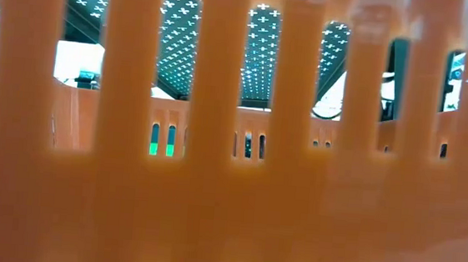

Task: Pick & Place Office Desk Supplies
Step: Put the yellow crayon box into the green basket

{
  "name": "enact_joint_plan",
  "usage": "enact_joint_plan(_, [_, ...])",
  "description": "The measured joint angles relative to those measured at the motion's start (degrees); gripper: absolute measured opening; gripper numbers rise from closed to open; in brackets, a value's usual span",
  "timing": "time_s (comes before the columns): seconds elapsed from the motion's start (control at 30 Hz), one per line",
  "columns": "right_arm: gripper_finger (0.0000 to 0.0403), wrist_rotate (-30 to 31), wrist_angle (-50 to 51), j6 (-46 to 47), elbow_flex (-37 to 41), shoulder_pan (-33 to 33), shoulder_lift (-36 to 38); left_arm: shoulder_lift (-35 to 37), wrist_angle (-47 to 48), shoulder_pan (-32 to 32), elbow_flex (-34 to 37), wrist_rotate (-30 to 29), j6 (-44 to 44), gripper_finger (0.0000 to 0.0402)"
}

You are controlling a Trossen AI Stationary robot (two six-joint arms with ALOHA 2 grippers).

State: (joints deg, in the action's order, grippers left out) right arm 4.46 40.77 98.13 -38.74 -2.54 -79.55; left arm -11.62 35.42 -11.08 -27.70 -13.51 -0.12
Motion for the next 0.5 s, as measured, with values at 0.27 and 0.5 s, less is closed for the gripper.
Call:
enact_joint_plan(0.27, [0.0203, -0.01, -0.88, -0.21, 0.16, -1.48, -2.36, 0.00, -0.02, 0.00, 0.00, 0.01, 0.02, 0.0098])
enact_joint_plan(0.5, [0.0203, -0.03, -2.68, -2.49, 0.26, -3.32, -3.40, 0.00, 0.00, 0.01, 0.00, -0.01, 0.02, 0.0098])
